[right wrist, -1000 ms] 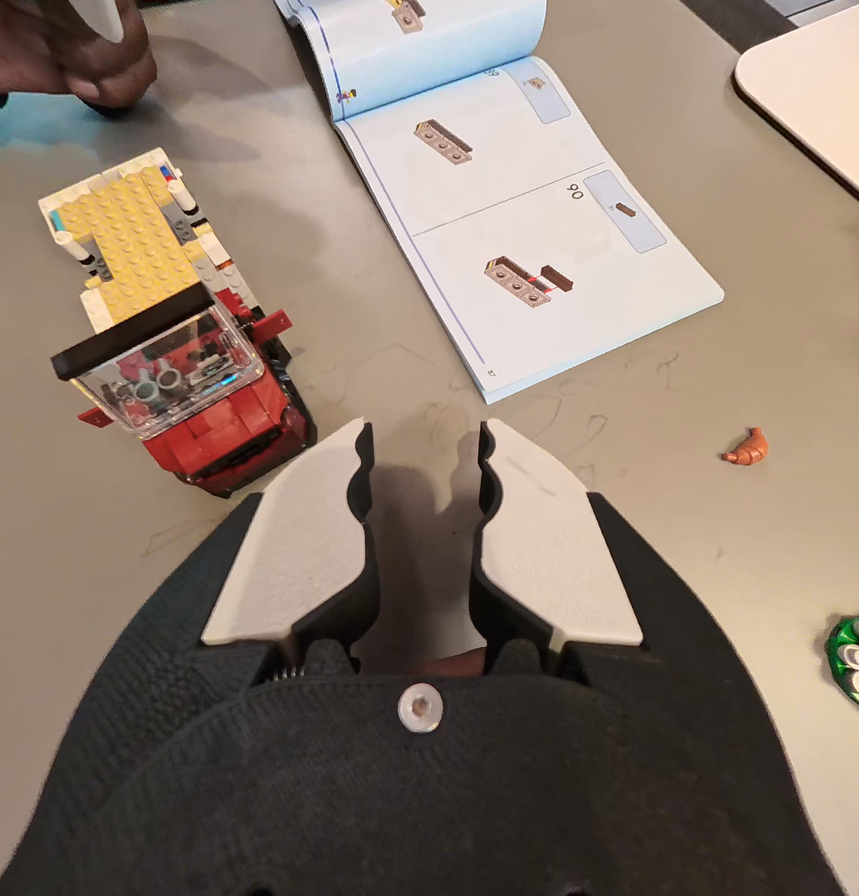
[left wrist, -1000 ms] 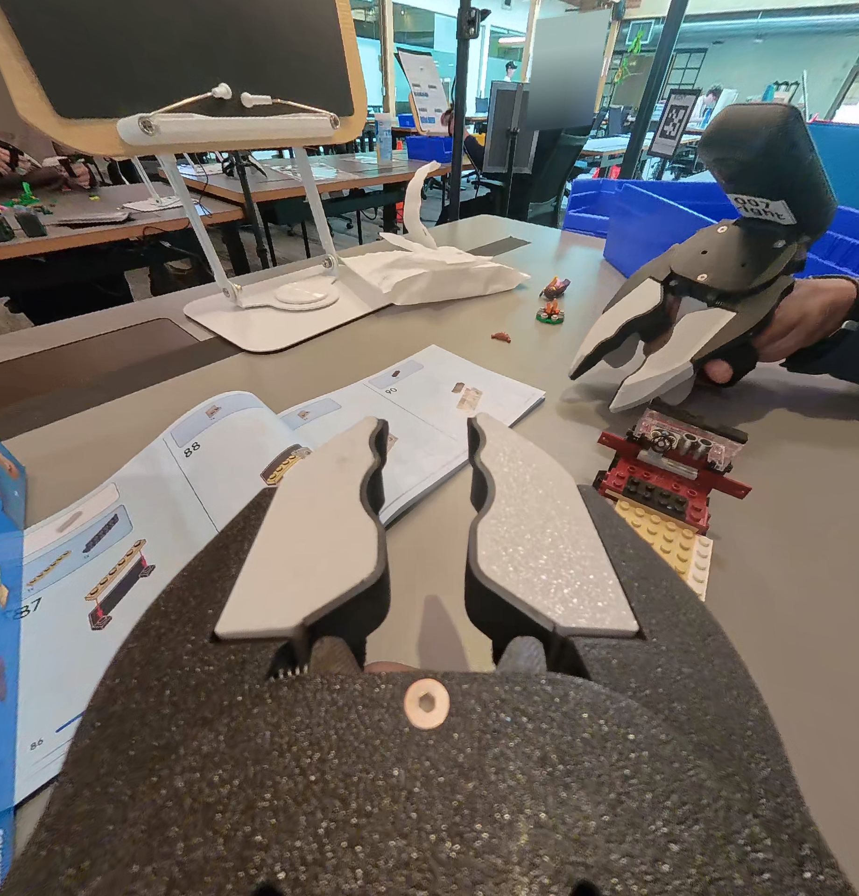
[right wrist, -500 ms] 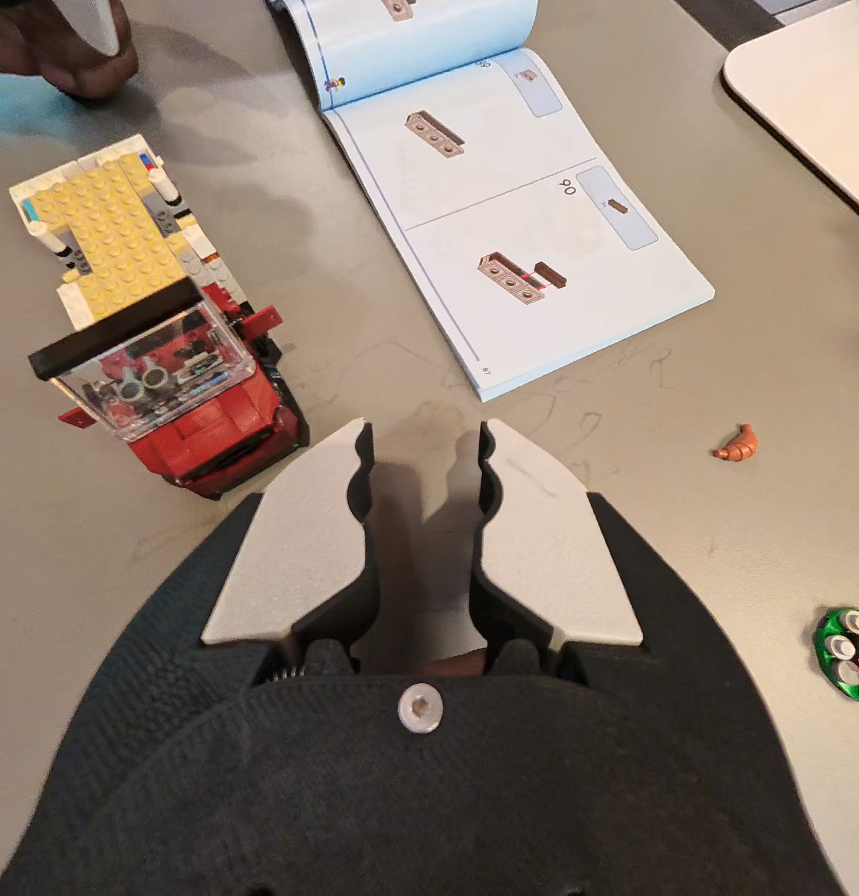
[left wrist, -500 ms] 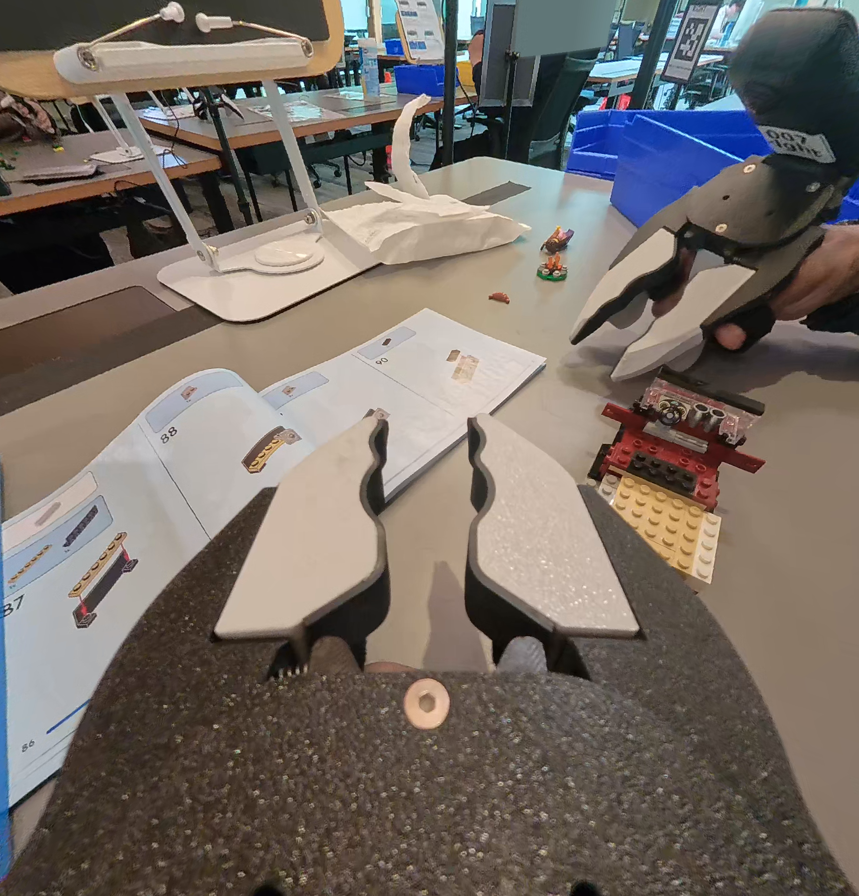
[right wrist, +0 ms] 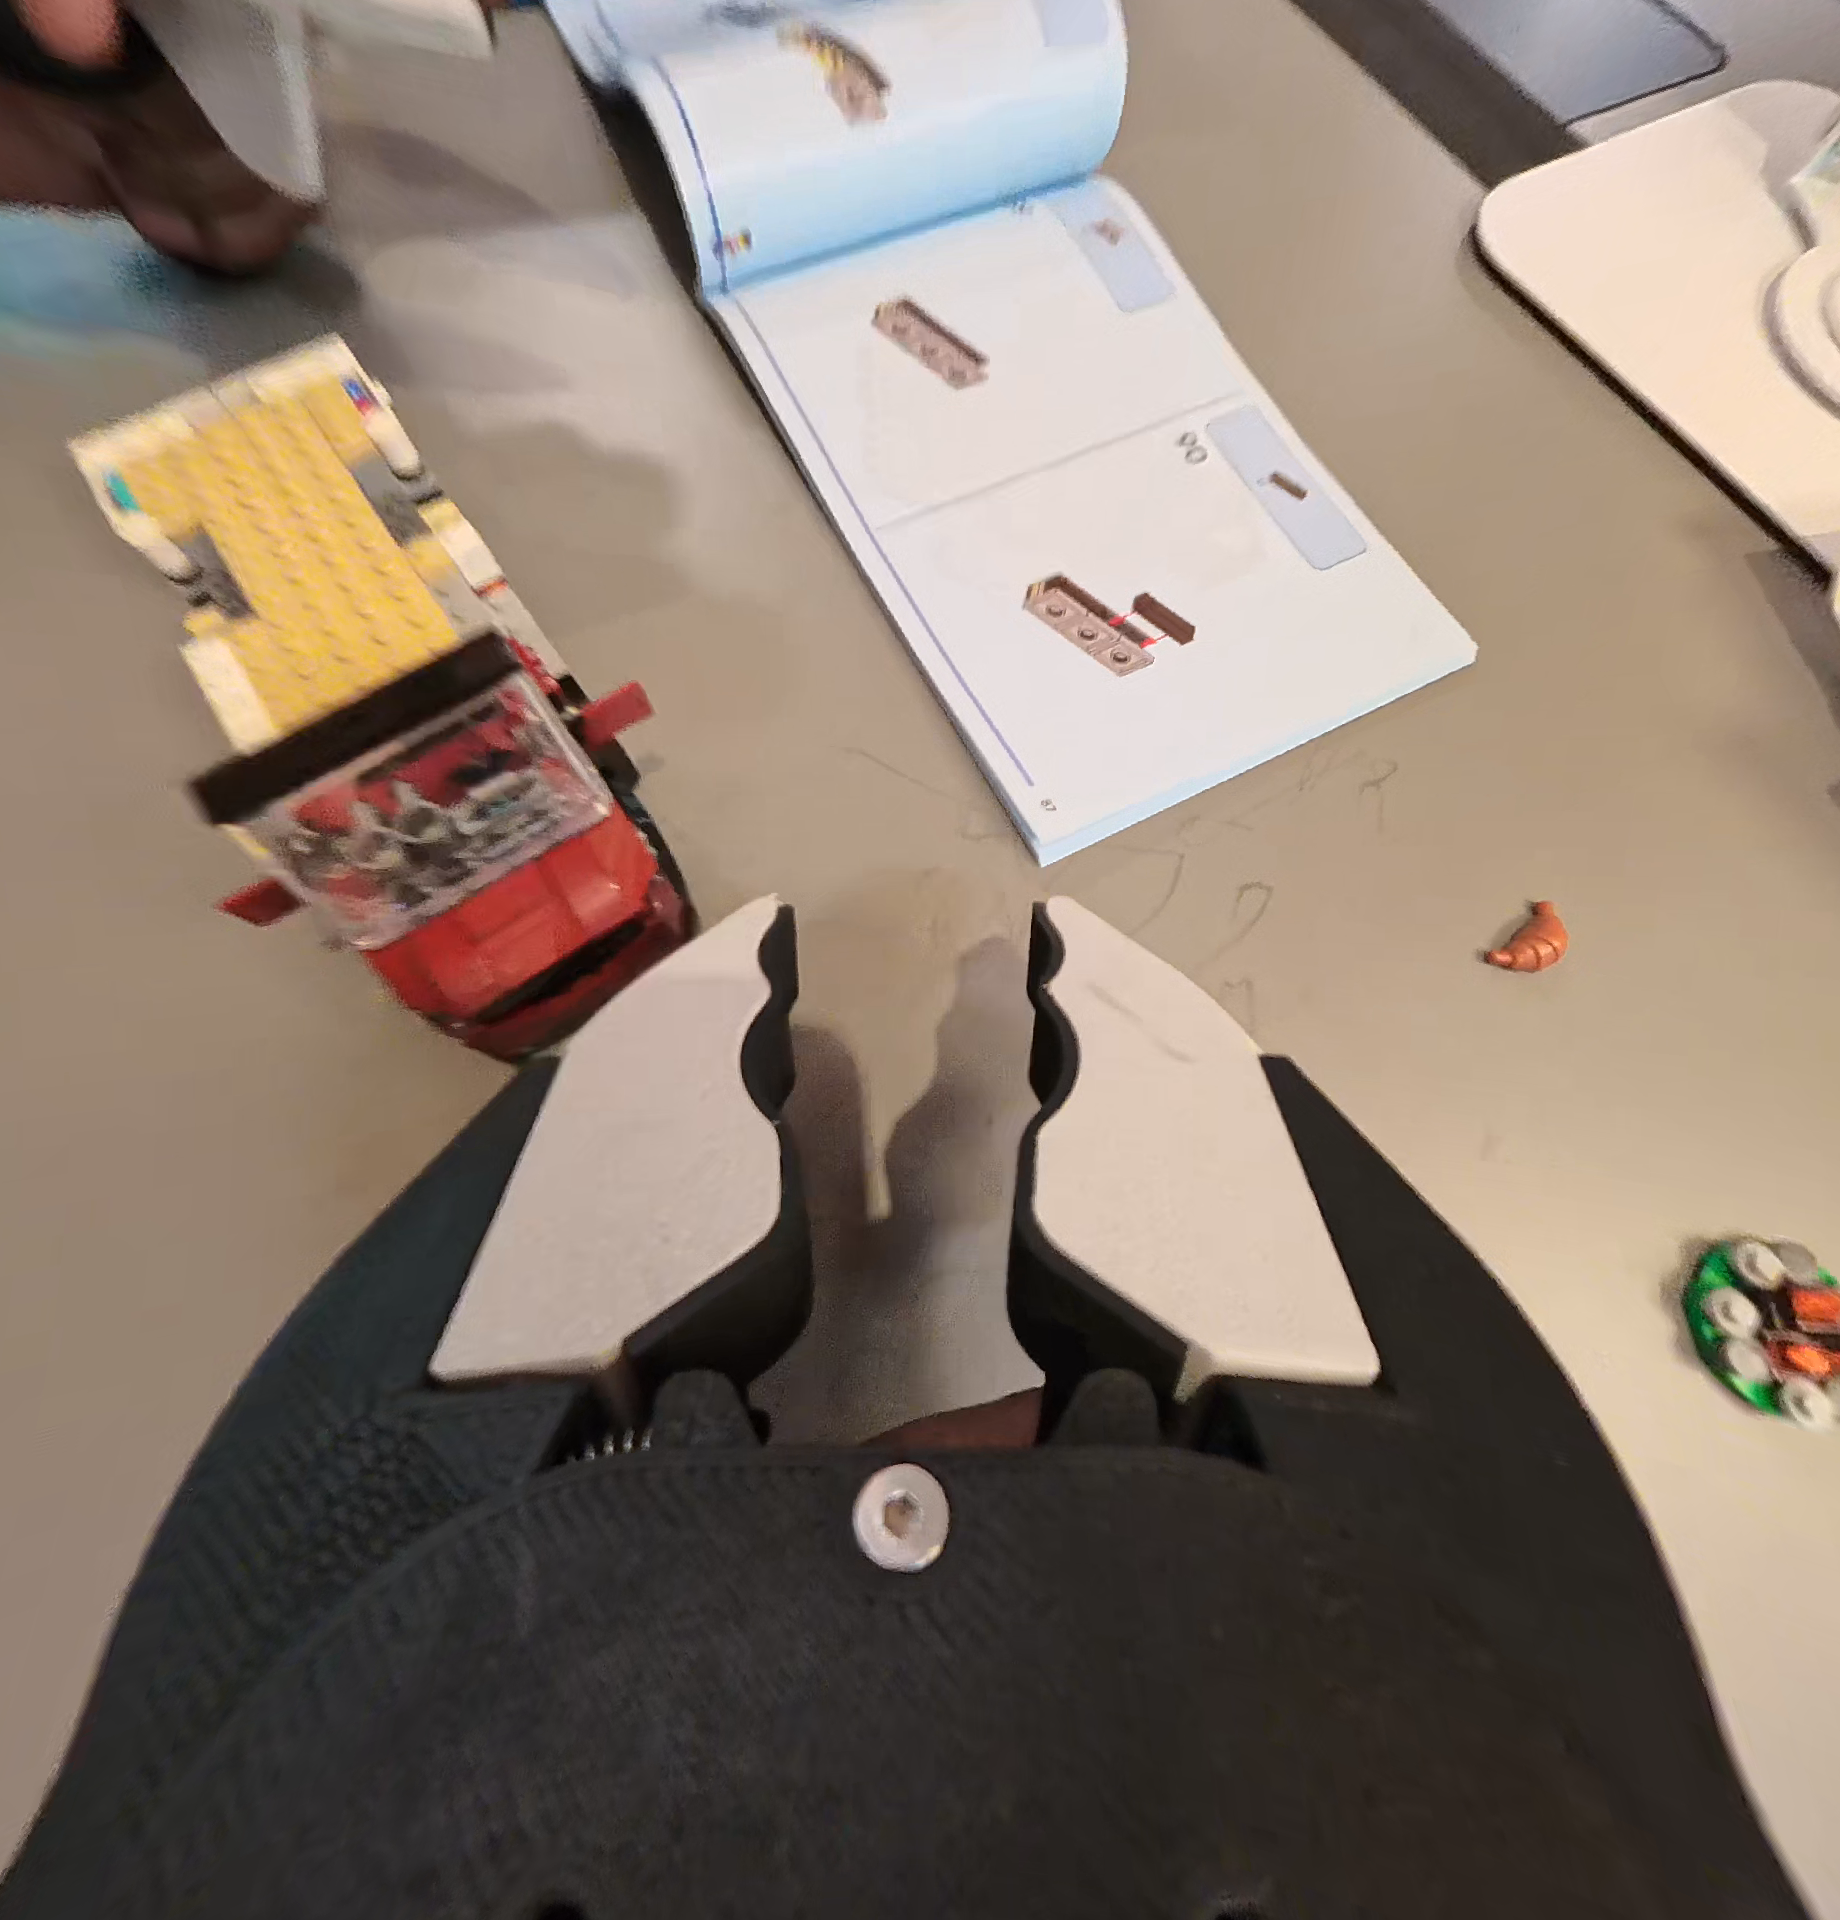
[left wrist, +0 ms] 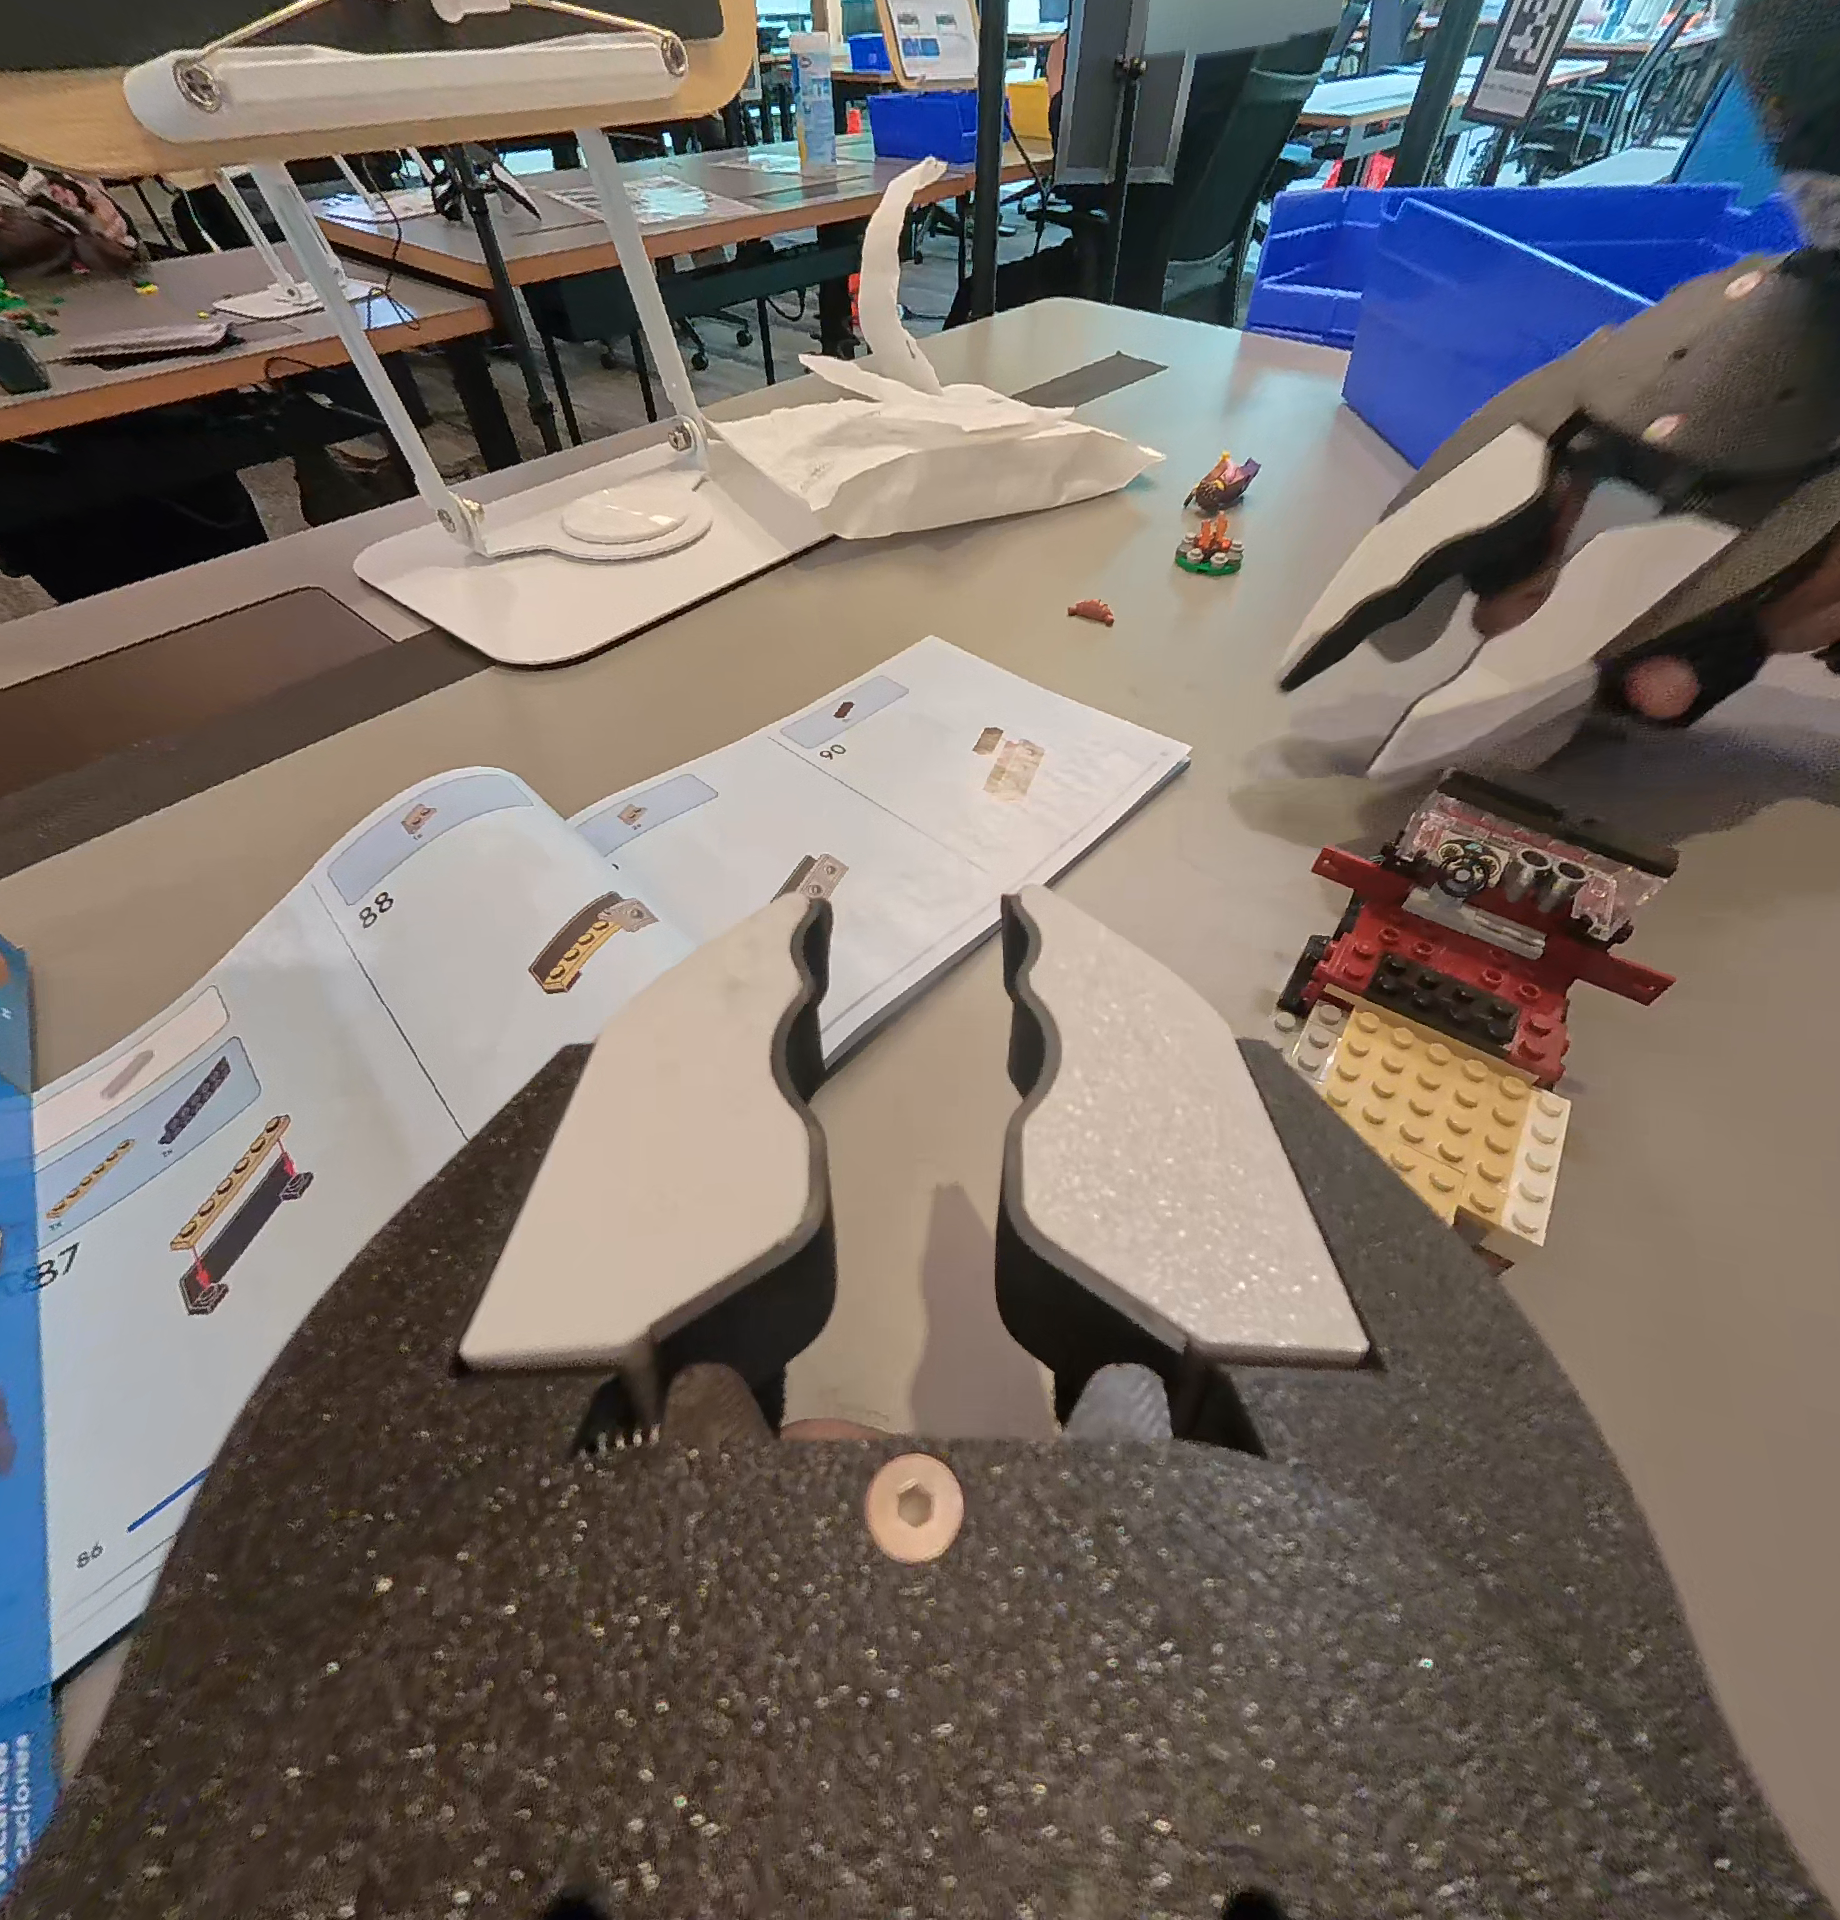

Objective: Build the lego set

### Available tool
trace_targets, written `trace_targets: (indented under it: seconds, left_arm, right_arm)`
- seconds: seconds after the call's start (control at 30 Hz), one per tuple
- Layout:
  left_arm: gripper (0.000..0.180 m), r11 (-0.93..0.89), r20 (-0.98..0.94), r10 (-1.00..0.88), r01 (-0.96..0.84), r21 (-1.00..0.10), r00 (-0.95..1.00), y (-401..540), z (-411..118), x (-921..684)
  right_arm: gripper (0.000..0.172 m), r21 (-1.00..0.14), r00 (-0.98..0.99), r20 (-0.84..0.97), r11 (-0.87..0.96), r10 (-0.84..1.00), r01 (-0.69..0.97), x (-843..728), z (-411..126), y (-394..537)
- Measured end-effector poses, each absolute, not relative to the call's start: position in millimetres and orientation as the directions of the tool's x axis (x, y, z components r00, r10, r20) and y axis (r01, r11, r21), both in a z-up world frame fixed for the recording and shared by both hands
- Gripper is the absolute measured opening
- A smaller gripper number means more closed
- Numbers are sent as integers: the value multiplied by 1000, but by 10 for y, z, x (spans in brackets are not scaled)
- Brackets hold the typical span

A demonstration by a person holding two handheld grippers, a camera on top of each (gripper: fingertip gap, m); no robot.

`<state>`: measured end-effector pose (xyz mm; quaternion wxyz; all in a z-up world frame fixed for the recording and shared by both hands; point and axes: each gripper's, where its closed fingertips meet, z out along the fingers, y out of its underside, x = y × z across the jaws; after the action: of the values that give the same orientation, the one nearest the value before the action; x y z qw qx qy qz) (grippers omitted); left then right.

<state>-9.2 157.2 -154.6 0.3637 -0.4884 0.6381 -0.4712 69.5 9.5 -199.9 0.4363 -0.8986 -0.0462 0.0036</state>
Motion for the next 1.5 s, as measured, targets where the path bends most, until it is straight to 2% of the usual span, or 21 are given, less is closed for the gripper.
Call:
trace_targets:
  seconds: [0.13,0.3,0.43,0.73,1.2,1.37,1.43,1.5]
  left_arm:
    - [32,70,1,-970,-286,-956,-241,1614,-1550,-124]
    - [31,54,17,-974,-302,-952,-226,1653,-1569,-124]
    - [31,68,3,-974,-304,-950,-228,1640,-1577,-122]
    - [31,77,-4,-976,-324,-943,-220,1664,-1610,-192]
    - [32,111,-25,-975,-381,-918,-222,1655,-1704,-253]
    - [32,102,-17,-977,-398,-912,-212,1687,-1726,-283]
    - [32,101,-14,-978,-411,-906,-209,1689,-1744,-294]
    - [32,108,-18,-977,-423,-900,-211,1682,-1766,-295]
  right_arm:
    - [42,-859,999,12,-511,51,36,729,-1603,-139]
    - [39,-868,994,-112,-486,-5,-100,778,-1715,-275]
    - [39,-860,998,-59,-509,11,-45,695,-1781,-259]
    - [39,-824,996,-85,-563,14,-62,650,-2011,-218]
    - [40,-839,994,-112,-535,-11,-100,584,-1879,-264]
    - [41,-854,999,-11,-519,34,8,561,-1213,-862]
    - [41,-813,992,102,-581,-69,43,969,-956,-1273]
    - [40,-710,955,228,-704,-189,30,1565,-864,-1793]
